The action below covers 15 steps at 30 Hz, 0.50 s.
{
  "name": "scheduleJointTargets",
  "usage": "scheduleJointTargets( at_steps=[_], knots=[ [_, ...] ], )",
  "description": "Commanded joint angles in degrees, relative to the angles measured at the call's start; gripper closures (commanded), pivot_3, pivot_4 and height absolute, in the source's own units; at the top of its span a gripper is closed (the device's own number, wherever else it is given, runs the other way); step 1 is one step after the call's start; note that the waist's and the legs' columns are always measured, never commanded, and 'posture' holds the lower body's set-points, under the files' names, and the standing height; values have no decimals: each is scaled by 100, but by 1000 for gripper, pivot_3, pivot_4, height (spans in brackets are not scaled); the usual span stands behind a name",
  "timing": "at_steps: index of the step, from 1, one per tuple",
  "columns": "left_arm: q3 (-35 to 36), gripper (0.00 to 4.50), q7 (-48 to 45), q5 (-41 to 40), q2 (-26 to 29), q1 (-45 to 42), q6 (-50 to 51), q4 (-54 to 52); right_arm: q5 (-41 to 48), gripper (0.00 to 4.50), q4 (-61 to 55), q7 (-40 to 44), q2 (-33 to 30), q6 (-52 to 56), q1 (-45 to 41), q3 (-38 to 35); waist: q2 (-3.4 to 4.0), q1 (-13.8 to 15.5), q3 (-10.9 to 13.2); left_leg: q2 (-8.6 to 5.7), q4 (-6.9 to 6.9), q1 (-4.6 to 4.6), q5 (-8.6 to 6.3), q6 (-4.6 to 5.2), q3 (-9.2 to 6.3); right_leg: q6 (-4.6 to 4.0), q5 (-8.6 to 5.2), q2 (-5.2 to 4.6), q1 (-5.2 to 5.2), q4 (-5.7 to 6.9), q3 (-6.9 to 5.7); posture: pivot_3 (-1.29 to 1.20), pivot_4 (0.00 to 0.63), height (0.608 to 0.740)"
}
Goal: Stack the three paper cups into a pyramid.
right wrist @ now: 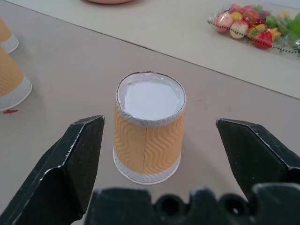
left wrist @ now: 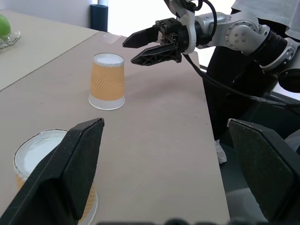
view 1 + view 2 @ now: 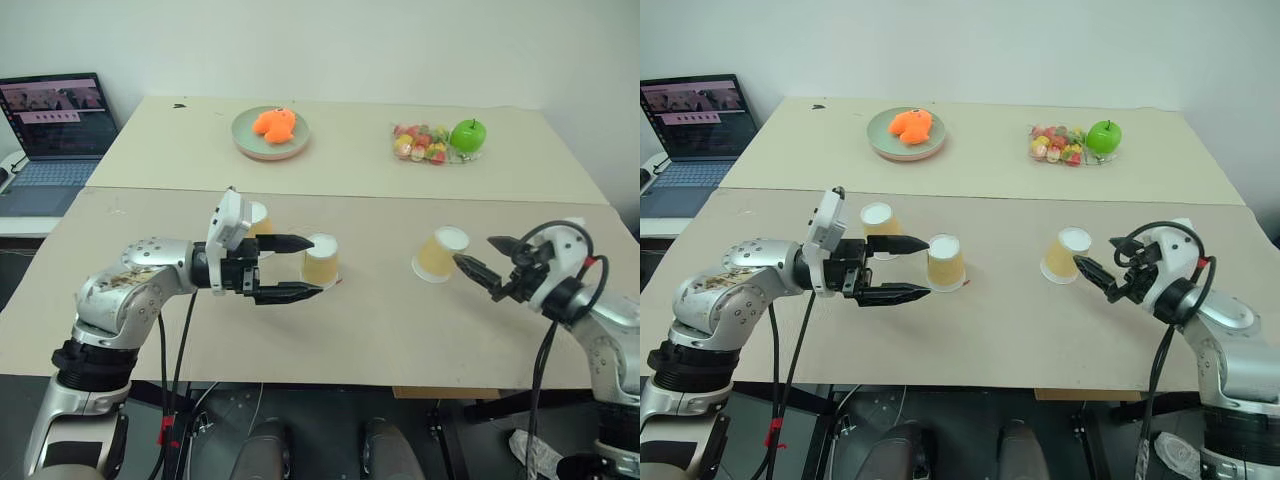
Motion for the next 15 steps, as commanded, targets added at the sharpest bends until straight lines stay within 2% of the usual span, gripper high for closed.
scheduleJointTargets(
  at_steps=[1, 15],
  knots=[
    [167, 0, 168, 81, -39, 37, -181, -176, -32, 69, 80, 76, 2, -272, -169, 100, 0, 0, 0, 0, 0, 0, 0, 0, 0, 0, 0, 0, 0, 0, 0, 0, 150, 676],
    [335, 0, 639, 4, -288, 98, -168, -319, -138, 69, 708, 173, 23, -641, -533, 288, 0, 14, 0, 0, 4, -2, 0, 0, -1, 1, 1, 0, 1, -1, 0, 0, 150, 676]
  ],
)
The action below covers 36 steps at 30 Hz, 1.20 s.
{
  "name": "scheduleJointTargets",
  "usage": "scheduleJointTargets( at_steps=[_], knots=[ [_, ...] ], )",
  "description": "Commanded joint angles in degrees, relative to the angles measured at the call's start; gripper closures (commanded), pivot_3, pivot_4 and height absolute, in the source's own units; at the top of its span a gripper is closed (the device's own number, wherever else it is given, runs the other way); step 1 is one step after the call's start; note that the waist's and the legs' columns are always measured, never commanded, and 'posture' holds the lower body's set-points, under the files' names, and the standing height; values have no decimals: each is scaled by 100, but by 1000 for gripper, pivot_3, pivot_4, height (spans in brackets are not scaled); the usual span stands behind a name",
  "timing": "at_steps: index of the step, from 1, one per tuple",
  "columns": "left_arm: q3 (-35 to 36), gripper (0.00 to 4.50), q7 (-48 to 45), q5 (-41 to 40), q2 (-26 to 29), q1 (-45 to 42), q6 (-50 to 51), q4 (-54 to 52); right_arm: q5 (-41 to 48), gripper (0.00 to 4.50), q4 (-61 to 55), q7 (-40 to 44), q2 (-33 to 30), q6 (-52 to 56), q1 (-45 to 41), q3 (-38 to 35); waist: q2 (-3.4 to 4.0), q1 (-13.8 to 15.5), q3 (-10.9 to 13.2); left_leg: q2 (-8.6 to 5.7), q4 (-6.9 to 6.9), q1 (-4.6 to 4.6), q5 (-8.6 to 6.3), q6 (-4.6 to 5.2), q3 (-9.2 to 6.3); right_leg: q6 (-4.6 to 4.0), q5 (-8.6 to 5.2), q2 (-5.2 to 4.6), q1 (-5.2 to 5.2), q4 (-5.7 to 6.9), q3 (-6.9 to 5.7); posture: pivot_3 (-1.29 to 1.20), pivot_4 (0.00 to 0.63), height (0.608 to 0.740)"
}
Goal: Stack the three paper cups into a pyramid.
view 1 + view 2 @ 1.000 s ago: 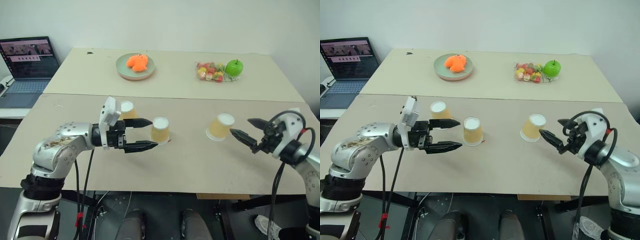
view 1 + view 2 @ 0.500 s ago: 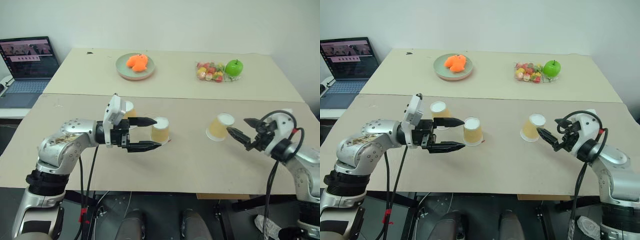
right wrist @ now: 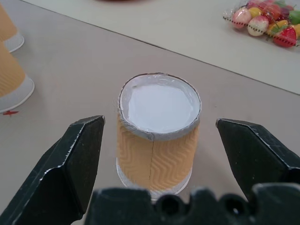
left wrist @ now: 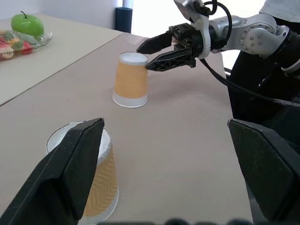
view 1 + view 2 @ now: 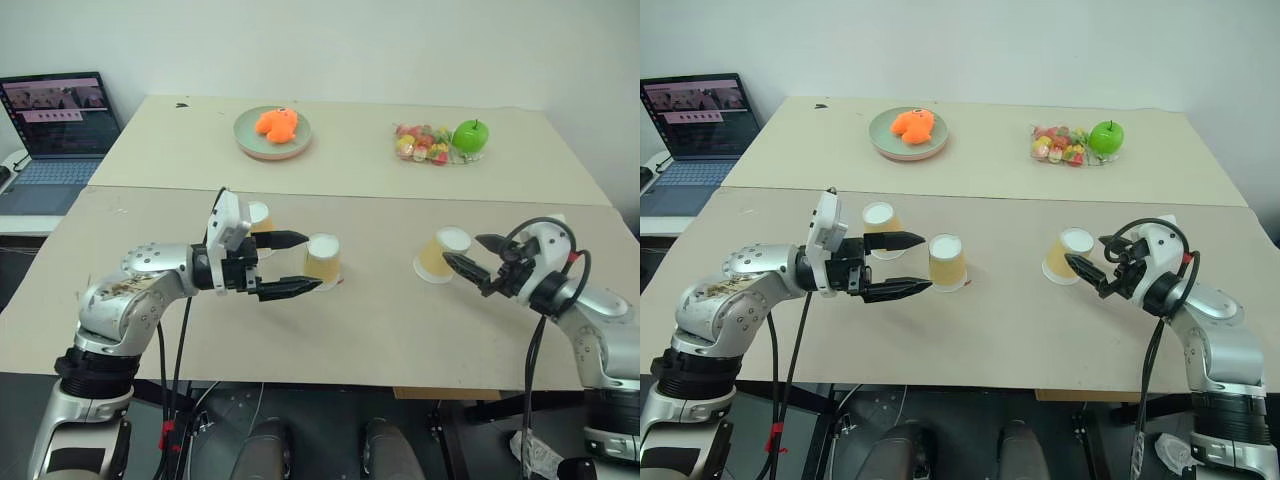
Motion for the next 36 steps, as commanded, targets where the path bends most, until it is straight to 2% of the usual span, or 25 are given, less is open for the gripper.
scheduleJointTargets(
  at_steps=[1, 16, 17, 19, 20, 22, 26, 32, 36],
  knots=[
    [228, 0, 170, -160, -96, -95, -10, -212, -15, 69, 28, 21, 25, -260, -187, -20, 0, -2, 0, 0, 0, 0, 0, 0, 0, 0, 0, 0, 0, 0, 0, 0, 150, 676],
    [323, 0, 401, -379, -244, -94, 154, -289, -202, 69, 768, 112, 129, -727, -551, 266, 0, -8, 0, -1, 1, 0, 1, -1, 0, 0, 0, 0, 0, 3, 0, 0, 150, 676],
    [324, 0, 408, -378, -247, -90, 152, -299, -224, 583, 834, 125, 143, -793, -593, 290, 0, -10, 0, -1, 1, 0, 1, -1, 0, 0, 0, 0, 0, 4, 0, 0, 150, 676],
    [337, 0, 430, -387, -250, -88, 157, -309, -257, 1098, 992, 174, 186, -897, -701, 328, 0, -18, 0, -1, 1, 1, 1, -1, 0, 0, 0, 0, 0, 4, -1, 0, 150, 676],
    [341, 0, 437, -390, -251, -89, 158, -310, -269, 1571, 1043, 190, 199, -924, -733, 336, 0, -22, 0, -1, 1, 1, 1, -1, 0, 0, 0, 0, -1, 4, 0, 0, 150, 676],
    [414, 0, 490, -437, -226, -58, 203, -339, -296, 2005, 1187, 193, 241, -979, -859, 357, 0, -29, 0, 0, 1, 0, 1, -2, 0, 0, 0, 0, 0, 3, -1, 0, 150, 676],
    [644, 0, 547, -631, -60, 131, 374, -444, -222, 2024, 1251, 302, 289, -901, -1009, 401, 0, -53, 0, 0, 1, 0, 1, -2, 0, 0, 1, 0, -1, 4, 0, 0, 150, 676],
    [1283, 0, 507, -843, 489, 759, 566, -541, 602, 2024, 322, 1404, 203, 108, -1062, 801, 1, -97, 1, 9, -2, 1, 1, -2, 0, 0, 0, 0, -9, 10, 5, 0, 150, 676],
    [1527, 0, 594, -894, 591, 947, 591, -588, 510, 2024, 404, 1982, 149, 177, -1366, 1222, 2, -50, 1, 7, 2, 2, 1, -2, -5, 0, 1, -1, -2, 13, 0, 0, 150, 676]
  ],
)
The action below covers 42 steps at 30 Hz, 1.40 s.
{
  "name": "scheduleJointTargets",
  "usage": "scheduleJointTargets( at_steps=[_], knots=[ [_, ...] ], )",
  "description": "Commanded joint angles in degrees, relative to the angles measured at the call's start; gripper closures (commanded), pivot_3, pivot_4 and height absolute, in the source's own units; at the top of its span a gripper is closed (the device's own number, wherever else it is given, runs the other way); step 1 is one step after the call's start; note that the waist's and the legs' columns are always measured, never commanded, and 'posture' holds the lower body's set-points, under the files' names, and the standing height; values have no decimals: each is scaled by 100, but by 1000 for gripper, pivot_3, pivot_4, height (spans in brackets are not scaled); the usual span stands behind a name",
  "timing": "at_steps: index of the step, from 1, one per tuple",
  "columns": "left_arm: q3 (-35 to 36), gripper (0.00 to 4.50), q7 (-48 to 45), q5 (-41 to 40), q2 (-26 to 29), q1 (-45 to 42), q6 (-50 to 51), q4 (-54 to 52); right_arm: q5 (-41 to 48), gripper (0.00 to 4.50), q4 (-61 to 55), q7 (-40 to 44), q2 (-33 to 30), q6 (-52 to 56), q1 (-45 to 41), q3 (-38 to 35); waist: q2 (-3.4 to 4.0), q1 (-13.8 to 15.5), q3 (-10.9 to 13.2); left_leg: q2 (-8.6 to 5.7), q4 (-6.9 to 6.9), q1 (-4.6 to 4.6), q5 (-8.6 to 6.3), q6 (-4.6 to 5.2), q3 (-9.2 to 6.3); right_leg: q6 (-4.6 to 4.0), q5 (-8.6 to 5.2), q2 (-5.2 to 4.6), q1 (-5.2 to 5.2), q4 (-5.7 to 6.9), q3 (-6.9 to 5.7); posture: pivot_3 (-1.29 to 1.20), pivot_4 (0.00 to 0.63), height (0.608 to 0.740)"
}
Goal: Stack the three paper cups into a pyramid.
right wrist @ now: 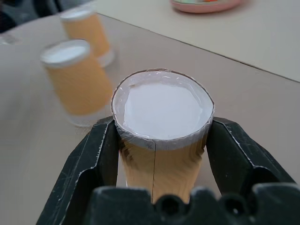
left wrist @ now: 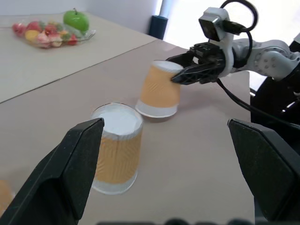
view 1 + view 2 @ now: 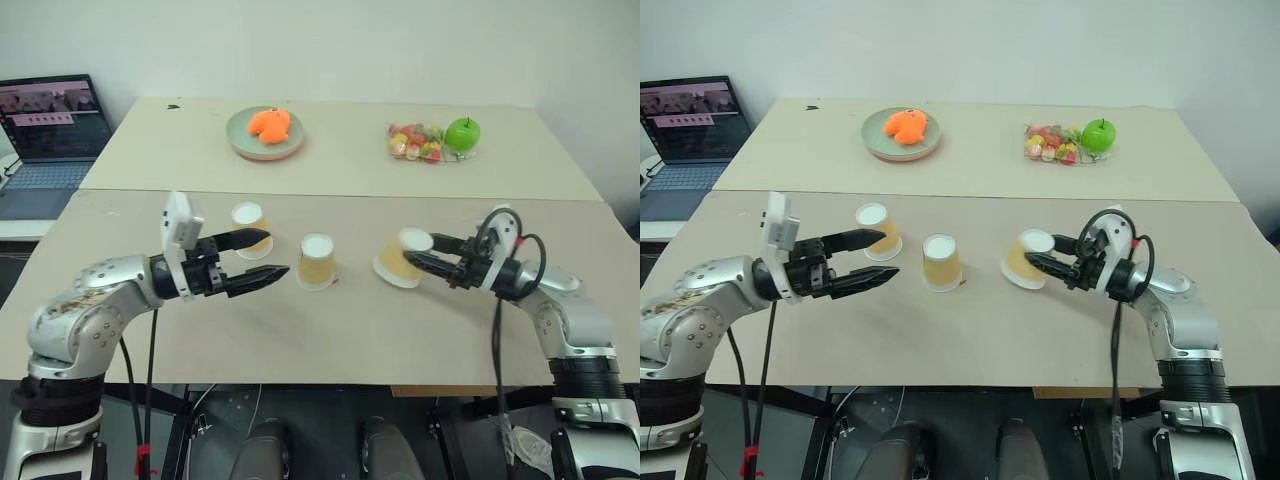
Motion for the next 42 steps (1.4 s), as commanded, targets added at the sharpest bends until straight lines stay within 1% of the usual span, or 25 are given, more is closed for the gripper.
scheduleJointTargets(
  at_steps=[1, 7, 12, 21, 28, 32, 34, 35, 37, 38, 42],
  knots=[
    [341, 0, 115, -195, 97, 126, 13, -271, -109, 2024, 143, 553, -88, -110, -505, 363, 0, 10, 0, -1, 2, 1, 0, 0, 0, 1, 2, -1, 1, -2, 0, 0, 150, 676],
    [423, 0, 355, -352, 75, 384, 45, -667, -607, 2024, 896, 808, 149, -661, -1070, 799, -1, 18, 0, -3, -2, -1, 1, -2, -2, 2, 4, -1, 1, -15, -6, 0, 150, 676],
    [585, 0, 517, -541, 127, 519, 71, -844, -792, 2024, 1340, 916, 255, -1001, -1295, 825, -1, 4, 1, -4, -1, -5, 2, -4, 0, 2, 4, -1, 0, -21, -5, 0, 150, 676],
    [614, 0, 728, -657, 133, 568, 18, -977, -924, 2024, 1711, 984, 534, -1217, -1532, 859, -1, -2, 0, -3, -2, -2, 4, -7, -1, 1, 4, -1, -1, -9, -4, 0, 150, 676],
    [543, 0, 807, -672, 114, 491, -25, -966, -973, 2024, 1802, 1057, 533, -1263, -1551, 797, -1, -1, 0, -4, -2, -3, 4, -7, -1, 1, 4, -1, -1, -13, -4, 0, 150, 676],
    [531, 0, 812, -706, 91, 439, -43, -978, -992, 2024, 1750, 946, 567, -1260, -1440, 770, 0, -2, 1, -4, -3, -2, 4, -8, -1, 1, 4, 0, -2, -10, -5, 0, 150, 676],
    [498, 0, 817, -683, 67, 416, -60, -962, -987, 1039, 1798, 861, 616, -1283, -1411, 737, 0, -1, 1, -5, -2, -2, 4, -8, -1, 1, 4, -1, -1, -10, -5, 0, 150, 676],
    [490, 0, 808, -669, 58, 402, -74, -936, -978, 820, 1794, 817, 640, -1245, -1391, 731, 0, -1, 1, -5, -2, -2, 4, -8, -1, 1, 4, -1, -1, -10, -5, 0, 150, 676],
    [485, 0, 799, -672, 21, 353, -99, -867, -990, 111, 1743, 839, 640, -1204, -1310, 777, 0, -1, 1, -5, -3, -2, 4, -8, -1, 1, 4, -1, -1, -11, -5, 0, 150, 676],
    [483, 0, 801, -679, -4, 325, -108, -830, -937, 24, 1721, 895, 628, -1056, -1281, 790, 0, 1, 1, -5, -3, -2, 4, -9, -1, 1, 4, -1, -1, -11, -5, 0, 150, 676],
    [456, 0, 760, -662, -95, 231, -132, -668, -811, 24, 1508, 971, 577, -724, -1177, 772, 0, 0, 0, -5, -2, -2, 4, -8, -1, 1, 4, -1, 0, -12, -5, 0, 150, 676]
  ],
)
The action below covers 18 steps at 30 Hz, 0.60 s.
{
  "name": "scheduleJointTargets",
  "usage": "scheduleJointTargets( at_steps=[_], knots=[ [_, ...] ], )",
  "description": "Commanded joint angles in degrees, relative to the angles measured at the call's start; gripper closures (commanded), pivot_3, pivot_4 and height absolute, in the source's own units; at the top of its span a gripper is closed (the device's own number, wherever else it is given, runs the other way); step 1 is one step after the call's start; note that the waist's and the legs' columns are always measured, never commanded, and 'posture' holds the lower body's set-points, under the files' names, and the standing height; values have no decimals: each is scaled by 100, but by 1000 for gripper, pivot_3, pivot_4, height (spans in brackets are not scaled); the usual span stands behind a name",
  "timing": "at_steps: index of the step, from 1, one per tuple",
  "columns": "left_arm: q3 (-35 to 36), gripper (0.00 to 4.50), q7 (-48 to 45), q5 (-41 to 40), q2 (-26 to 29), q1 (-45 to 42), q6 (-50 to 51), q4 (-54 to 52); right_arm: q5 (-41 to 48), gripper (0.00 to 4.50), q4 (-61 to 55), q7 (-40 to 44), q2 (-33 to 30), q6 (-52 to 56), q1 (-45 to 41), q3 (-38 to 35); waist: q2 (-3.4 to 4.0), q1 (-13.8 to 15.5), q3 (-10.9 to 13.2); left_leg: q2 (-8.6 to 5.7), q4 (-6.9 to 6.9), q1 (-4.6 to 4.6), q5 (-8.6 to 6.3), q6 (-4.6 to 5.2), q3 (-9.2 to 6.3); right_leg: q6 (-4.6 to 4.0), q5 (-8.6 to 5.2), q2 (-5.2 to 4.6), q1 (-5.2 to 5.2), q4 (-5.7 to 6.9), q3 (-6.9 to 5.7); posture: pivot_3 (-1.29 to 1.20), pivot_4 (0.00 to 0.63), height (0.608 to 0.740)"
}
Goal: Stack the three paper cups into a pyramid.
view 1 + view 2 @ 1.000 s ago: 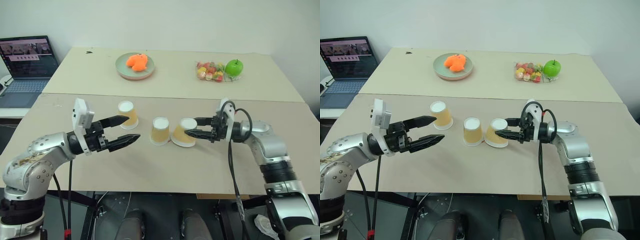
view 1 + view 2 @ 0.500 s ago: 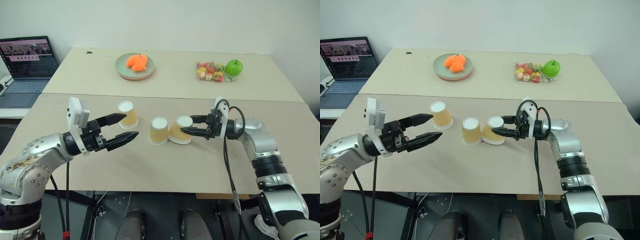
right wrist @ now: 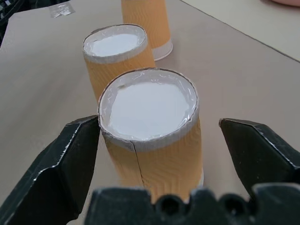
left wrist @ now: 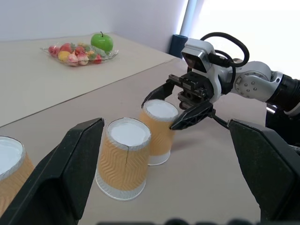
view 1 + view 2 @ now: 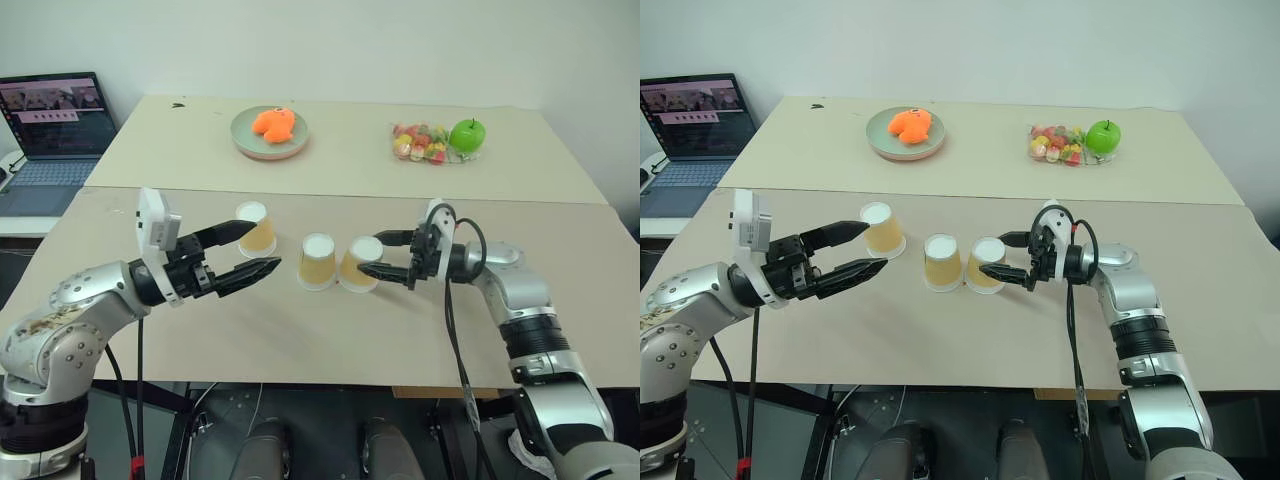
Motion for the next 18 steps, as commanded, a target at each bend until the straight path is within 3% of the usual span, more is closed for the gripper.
scheduleJointTargets(
  at_steps=[1, 7, 12, 18],
  knots=[
    [6, 0, -43, -34, -61, -164, -159, 69, 152, 24, -363, 49, -103, 255, 47, -120, 0, -4, 0, 0, 0, 0, 0, 0, 0, 0, 0, 0, 0, 1, 0, 0, 150, 676],
    [-49, 0, -106, -85, -240, -346, -143, 394, 453, 24, -650, 139, -372, 749, 90, -423, 0, 0, 0, 0, -1, 0, 0, 0, 0, 0, 0, 0, -2, 3, 0, 0, 150, 676],
    [28, 0, -91, -199, -360, -568, -68, 720, 732, 24, -831, 278, -968, 1088, 313, -848, 0, 46, 0, 0, -1, -3, -1, 2, -2, 0, 0, -1, 0, -4, -3, 0, 150, 676],
    [357, 0, 513, 11, -462, -669, -245, 1053, 955, 24, -1701, 163, -1451, 1099, 859, -1308, -1, 19, 0, 0, -1, -2, -3, 6, 1, 0, 0, -1, 0, -5, 0, 0, 150, 676]
  ],
)
